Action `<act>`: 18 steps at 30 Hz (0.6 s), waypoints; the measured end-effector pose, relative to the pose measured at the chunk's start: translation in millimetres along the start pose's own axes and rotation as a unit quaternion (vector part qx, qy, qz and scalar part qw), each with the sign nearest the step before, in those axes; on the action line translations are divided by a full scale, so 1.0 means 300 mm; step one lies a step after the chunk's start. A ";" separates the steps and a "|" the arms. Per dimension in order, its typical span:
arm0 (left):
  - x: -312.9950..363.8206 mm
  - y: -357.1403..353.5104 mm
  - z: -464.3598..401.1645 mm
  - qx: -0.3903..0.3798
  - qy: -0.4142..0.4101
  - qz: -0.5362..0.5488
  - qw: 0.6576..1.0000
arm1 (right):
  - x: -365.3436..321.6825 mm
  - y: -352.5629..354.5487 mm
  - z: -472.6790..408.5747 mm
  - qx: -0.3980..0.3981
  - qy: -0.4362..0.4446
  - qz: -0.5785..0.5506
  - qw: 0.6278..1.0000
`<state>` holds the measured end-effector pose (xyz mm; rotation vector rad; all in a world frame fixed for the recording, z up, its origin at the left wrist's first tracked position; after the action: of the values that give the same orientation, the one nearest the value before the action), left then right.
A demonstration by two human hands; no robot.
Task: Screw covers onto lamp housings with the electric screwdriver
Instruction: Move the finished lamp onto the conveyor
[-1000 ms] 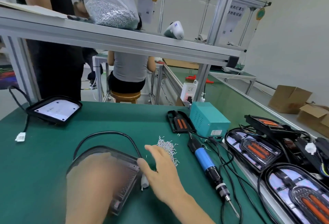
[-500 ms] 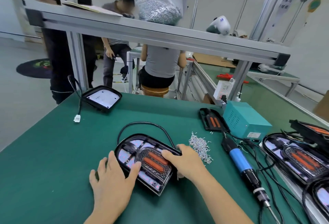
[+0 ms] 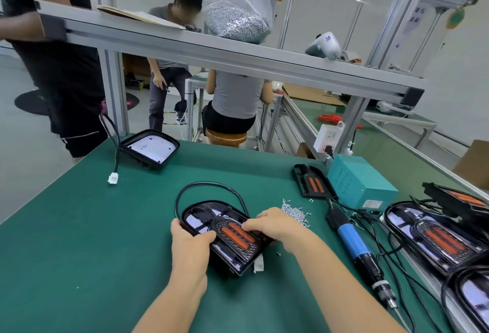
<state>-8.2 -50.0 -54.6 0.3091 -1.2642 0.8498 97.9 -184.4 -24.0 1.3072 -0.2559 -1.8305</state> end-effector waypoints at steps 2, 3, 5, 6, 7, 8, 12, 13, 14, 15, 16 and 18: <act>0.006 -0.013 -0.003 0.000 -0.001 0.048 0.999 | -0.001 0.003 -0.001 -0.003 -0.020 -0.005 1.000; 0.006 -0.018 -0.006 0.003 -0.004 0.062 0.998 | -0.004 0.006 0.000 -0.008 -0.031 -0.008 0.999; 0.002 -0.024 -0.008 0.012 -0.011 0.072 0.997 | -0.006 0.009 -0.005 -0.023 -0.047 -0.027 0.998; -0.004 -0.028 -0.009 0.017 -0.013 0.071 0.997 | -0.008 0.008 -0.006 -0.032 -0.053 -0.034 0.998; -0.009 -0.034 -0.008 0.022 -0.013 0.068 0.997 | -0.012 0.007 -0.006 -0.037 -0.059 -0.037 0.997; -0.010 -0.041 -0.006 0.029 -0.013 0.059 0.998 | -0.015 0.008 -0.012 -0.042 -0.061 -0.038 0.997; -0.006 -0.059 -0.007 0.073 -0.032 0.011 0.997 | -0.036 0.008 -0.018 -0.087 -0.061 -0.052 0.993; -0.006 -0.061 -0.004 0.080 -0.038 -0.001 0.996 | -0.037 0.003 -0.016 -0.095 -0.063 -0.058 0.992; -0.006 -0.063 -0.001 0.083 -0.042 -0.011 0.996 | -0.038 -0.001 -0.012 -0.098 -0.064 -0.062 0.991; -0.005 -0.066 0.001 0.084 -0.043 -0.020 0.995 | -0.039 -0.006 -0.010 -0.097 -0.062 -0.067 0.991; -0.006 -0.068 0.000 0.084 -0.042 -0.030 0.995 | -0.040 -0.011 -0.012 -0.096 -0.057 -0.073 0.991; -0.009 -0.065 -0.011 0.088 -0.038 -0.050 0.994 | -0.040 -0.021 -0.008 -0.099 -0.047 -0.077 0.991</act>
<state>7.8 -62.2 -53.5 0.5463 -1.2350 0.8724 97.9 -171.1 -20.4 1.1300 -0.0214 -1.9939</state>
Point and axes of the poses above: each hand's wrist, its own z-axis away from the middle knuckle, its own y-axis out of the back of the hand, x = y × z, the point moved 1 cm from there along -z, towards the middle knuckle, and after that the axes turned 3 degrees about z, right-handed, at the moved point
